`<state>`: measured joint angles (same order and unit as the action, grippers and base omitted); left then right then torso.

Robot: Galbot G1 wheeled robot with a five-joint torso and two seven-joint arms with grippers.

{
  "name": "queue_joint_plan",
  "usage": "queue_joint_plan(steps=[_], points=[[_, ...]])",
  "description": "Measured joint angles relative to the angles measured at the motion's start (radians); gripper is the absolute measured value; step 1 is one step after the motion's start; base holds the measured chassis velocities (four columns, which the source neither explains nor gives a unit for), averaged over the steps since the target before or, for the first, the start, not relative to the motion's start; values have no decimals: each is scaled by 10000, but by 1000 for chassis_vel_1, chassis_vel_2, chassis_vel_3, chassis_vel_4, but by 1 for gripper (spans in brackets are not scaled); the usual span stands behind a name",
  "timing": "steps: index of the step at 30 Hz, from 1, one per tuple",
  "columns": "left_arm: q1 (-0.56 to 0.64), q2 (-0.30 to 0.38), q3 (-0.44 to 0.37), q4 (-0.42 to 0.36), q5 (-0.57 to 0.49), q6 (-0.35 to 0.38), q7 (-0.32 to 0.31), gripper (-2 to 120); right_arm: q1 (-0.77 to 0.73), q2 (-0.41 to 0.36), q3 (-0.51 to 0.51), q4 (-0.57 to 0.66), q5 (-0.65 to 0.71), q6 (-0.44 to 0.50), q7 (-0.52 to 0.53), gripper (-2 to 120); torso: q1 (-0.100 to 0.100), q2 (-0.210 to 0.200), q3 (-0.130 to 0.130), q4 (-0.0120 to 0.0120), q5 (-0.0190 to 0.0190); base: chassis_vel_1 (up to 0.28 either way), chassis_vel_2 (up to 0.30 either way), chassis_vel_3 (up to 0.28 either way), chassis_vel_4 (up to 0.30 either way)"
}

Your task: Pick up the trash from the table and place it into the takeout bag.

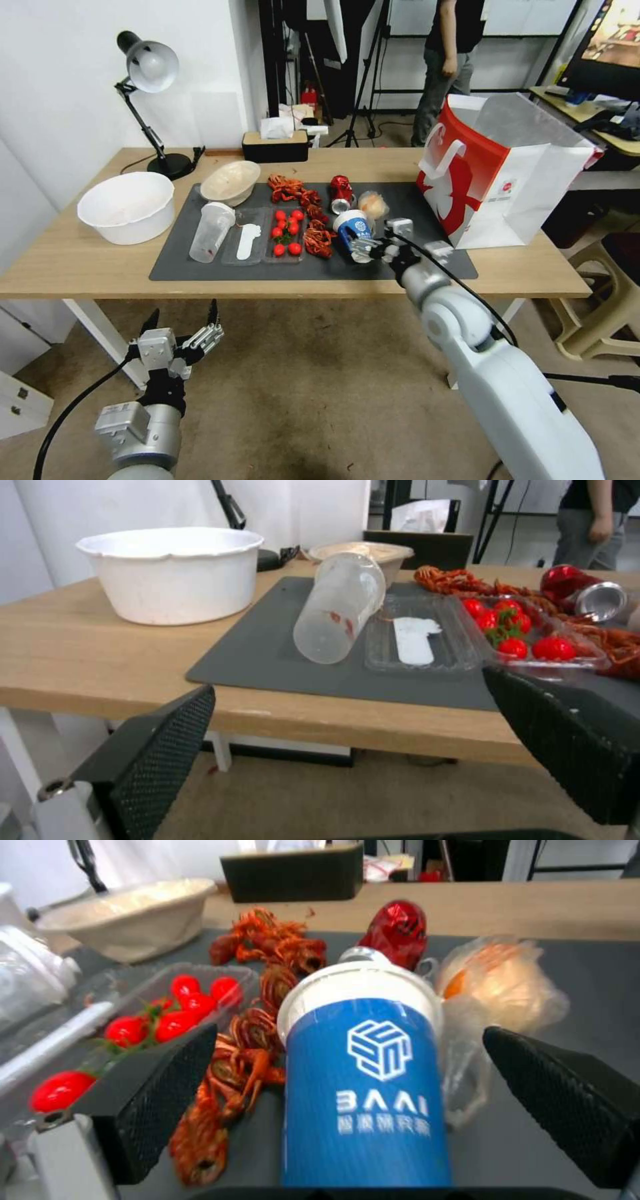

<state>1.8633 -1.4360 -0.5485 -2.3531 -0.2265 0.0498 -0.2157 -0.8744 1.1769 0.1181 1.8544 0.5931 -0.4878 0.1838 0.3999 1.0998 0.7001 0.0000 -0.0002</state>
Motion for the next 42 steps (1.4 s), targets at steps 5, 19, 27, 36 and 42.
queue_joint_plan(steps=[5,19,27,36,42], points=[[43,-86,-26,-20,28,-3,7,100,514,253,-373,-432,-82,-767,495,100,0,0,0,0,1,0,0,0,0],[35,-115,-110,-90,0,6,-42,100,399,346,-380,-258,20,-1603,782,100,1,1,-2,0,2,0,0,0,0],[13,-106,-111,-73,-6,-9,-89,100,260,378,-335,-241,56,-1641,823,100,0,1,-2,0,2,0,0,0,0],[-11,-73,-93,-44,-115,13,-99,100,199,502,-228,-311,54,-1645,930,83,1,1,-2,0,3,0,0,0,0],[-30,-92,-83,27,-108,-36,-160,100,56,366,-118,-240,244,-1633,853,61,1,1,-1,0,3,0,0,0,0]])
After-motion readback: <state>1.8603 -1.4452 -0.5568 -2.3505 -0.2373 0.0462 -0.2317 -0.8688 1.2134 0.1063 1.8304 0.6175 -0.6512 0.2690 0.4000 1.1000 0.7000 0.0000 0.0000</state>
